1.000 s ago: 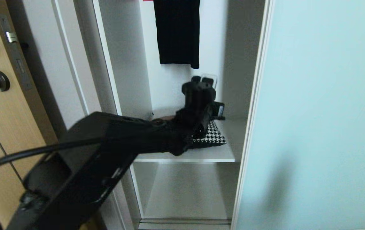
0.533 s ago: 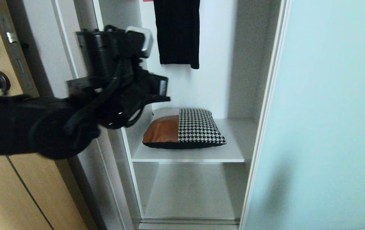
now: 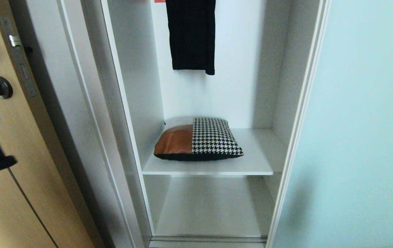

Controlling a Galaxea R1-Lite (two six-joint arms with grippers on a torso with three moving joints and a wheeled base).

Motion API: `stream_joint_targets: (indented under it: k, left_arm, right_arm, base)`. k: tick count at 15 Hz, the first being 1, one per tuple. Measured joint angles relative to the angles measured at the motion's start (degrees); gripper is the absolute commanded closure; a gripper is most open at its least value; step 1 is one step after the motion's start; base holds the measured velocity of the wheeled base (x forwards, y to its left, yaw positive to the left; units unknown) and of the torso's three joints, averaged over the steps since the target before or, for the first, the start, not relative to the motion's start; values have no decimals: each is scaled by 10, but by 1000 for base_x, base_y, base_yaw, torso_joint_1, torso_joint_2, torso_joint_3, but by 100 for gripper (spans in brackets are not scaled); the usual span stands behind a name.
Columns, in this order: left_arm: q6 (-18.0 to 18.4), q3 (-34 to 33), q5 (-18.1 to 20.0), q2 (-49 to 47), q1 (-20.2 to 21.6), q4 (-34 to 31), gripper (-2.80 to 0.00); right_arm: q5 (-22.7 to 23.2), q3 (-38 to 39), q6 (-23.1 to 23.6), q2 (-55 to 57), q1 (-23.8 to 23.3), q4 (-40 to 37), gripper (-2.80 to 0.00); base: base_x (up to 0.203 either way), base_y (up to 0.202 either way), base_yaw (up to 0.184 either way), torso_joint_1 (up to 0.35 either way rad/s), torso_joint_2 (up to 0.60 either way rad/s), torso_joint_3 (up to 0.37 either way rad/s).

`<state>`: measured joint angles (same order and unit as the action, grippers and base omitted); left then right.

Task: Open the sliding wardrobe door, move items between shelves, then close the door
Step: Open the door

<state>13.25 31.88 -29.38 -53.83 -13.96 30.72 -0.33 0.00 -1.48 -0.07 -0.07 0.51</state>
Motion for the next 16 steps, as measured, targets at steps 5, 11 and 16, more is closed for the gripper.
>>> stream_joint_targets:
  k: [5, 11, 16]
  left_arm:
    - [1, -178, 29, 233, 101, -30, 0]
    - [-10, -257, 86, 463, 132, -241, 0]
    - [-122, -295, 255, 532, 137, -318, 0]
  right_arm:
    - [0, 0, 0, 0, 0, 0, 0]
    - [0, 0, 0, 0, 0, 0, 0]
    - [0, 0, 0, 0, 0, 0, 0]
  base:
    - [0, 0, 0, 0, 0, 0]
    - [0, 0, 0, 0, 0, 0]
    - [0, 0, 0, 0, 0, 0]
